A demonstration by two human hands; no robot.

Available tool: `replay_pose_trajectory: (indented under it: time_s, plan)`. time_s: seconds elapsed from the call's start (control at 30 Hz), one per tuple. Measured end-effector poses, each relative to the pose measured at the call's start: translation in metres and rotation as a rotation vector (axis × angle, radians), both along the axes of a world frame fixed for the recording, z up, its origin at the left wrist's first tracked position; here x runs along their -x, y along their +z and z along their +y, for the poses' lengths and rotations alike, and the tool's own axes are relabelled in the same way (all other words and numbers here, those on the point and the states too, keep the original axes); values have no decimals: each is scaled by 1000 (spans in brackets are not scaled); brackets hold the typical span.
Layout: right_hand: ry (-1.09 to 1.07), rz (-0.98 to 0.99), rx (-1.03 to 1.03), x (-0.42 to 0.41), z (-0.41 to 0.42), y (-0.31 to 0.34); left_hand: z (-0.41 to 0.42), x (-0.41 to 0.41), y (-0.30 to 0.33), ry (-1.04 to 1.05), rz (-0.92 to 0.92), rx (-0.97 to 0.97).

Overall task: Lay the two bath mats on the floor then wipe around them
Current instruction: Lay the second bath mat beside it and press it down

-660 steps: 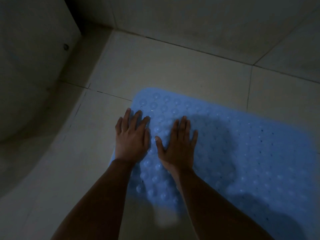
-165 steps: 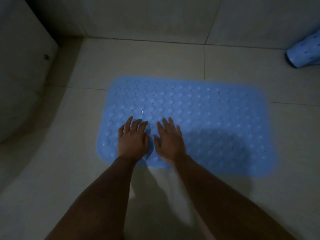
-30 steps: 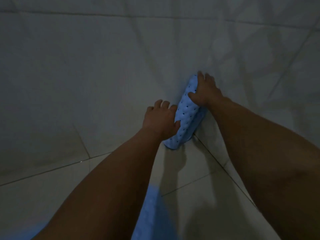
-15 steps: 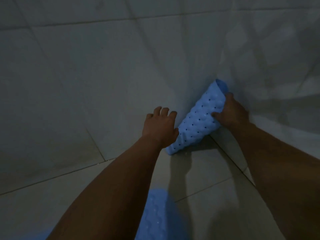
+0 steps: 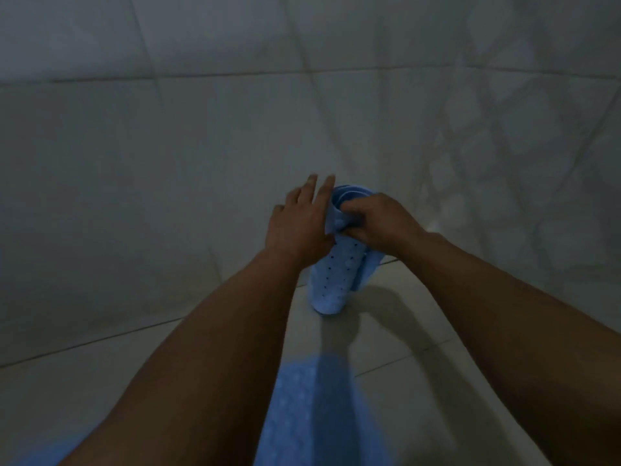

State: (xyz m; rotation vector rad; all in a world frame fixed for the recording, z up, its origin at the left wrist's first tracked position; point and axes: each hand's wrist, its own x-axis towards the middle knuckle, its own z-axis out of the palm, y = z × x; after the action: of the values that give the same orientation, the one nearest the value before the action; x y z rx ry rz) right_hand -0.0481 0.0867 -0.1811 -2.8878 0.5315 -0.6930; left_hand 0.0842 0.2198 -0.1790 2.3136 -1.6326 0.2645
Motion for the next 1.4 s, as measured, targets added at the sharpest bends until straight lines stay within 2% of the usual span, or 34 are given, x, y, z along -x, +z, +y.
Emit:
replay_pose_trajectory:
  time_s: [0.17,0.27,0.4,0.5,0.6,0.73,0.97,1.13,1.27,1.4]
  plan:
    - [199,29,152,-40,84,38,84,-54,30,-70,40,-25]
    - [175,79,229,-64,119,50,130,-76,39,-7,5,78]
    - [163,77,251,-97,168,54,184,-106,46,117,89,149]
    - [143,111,262,-122,197,50,220,-126,47,140,-87,108]
    - [148,173,292,-139,214,46,254,-144,40,33,-263,44]
    - [68,379,347,-150,223,39,299,-166,22,-35,-319,-76]
    - [-137,592,452,-158,229,27,360,-184,22,25,-260,-7]
    - [-261,645,360,-143,230,12,381,-192,15,62,-344,-3]
    - [-206,649,262,-103,253,5,398,-170,10,86,-190,-76]
    - [-172,465,120,-58,272,33,434,-159,28,219,4,-17]
